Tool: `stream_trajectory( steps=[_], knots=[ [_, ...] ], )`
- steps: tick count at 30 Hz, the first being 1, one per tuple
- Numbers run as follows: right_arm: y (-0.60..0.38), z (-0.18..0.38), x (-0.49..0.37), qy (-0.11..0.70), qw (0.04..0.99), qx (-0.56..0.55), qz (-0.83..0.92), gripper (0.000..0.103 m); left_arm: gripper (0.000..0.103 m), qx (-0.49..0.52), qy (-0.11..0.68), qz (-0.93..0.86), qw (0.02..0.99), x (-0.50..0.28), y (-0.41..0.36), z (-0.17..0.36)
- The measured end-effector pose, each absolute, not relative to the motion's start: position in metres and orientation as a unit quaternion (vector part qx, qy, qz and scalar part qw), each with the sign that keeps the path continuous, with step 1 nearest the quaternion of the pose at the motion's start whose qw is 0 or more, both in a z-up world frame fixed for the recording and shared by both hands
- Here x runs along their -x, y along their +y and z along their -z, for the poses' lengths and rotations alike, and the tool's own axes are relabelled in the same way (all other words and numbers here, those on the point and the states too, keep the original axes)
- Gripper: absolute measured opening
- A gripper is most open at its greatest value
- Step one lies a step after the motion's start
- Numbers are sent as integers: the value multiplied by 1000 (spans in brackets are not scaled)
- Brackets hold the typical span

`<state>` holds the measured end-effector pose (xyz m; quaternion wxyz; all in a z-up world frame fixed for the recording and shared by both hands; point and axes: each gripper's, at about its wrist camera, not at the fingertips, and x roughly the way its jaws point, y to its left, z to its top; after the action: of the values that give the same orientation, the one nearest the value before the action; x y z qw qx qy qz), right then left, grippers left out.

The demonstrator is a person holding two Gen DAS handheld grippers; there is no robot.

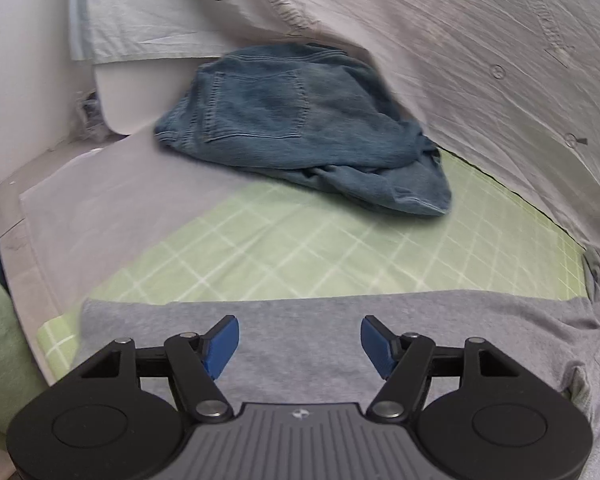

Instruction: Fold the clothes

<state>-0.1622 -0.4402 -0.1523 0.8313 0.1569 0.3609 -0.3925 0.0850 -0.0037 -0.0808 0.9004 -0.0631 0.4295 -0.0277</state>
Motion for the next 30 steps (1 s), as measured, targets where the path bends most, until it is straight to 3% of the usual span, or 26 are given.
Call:
stream_trajectory(
  steps=[9, 11, 15, 17, 22, 24, 25, 27, 28, 30],
  knots=[
    [-520, 125, 132, 338, 851, -205, 346, 102, 74, -26, 448, 252, 858, -110, -178, 86],
    [-539, 127, 114, 343, 859, -208, 317, 84, 74, -45, 442, 274, 853, -117, -211, 87],
    [-575, 133, 76, 342, 868, -219, 285, 73, 74, -49, 446, 302, 841, -145, -272, 98],
    [-596, 140, 55, 339, 870, -237, 269, 62, 74, -56, 445, 314, 837, -161, -298, 103],
    [-631, 158, 8, 340, 873, -268, 226, 56, 74, -78, 450, 359, 814, -193, -348, 122],
    [-639, 164, -4, 337, 873, -285, 206, 45, 72, -83, 451, 376, 805, -200, -362, 129],
    [-642, 166, -7, 337, 872, -291, 202, 32, 64, -84, 448, 383, 803, -202, -368, 133],
    [-646, 169, -13, 342, 871, -292, 201, 16, 19, -90, 452, 399, 793, -204, -379, 140],
    [-649, 170, -15, 342, 872, -288, 199, 12, 4, -96, 451, 402, 791, -204, -384, 142],
    [-655, 171, -18, 338, 877, -279, 195, 10, 2, -108, 432, 403, 800, -202, -391, 142]
  ],
)
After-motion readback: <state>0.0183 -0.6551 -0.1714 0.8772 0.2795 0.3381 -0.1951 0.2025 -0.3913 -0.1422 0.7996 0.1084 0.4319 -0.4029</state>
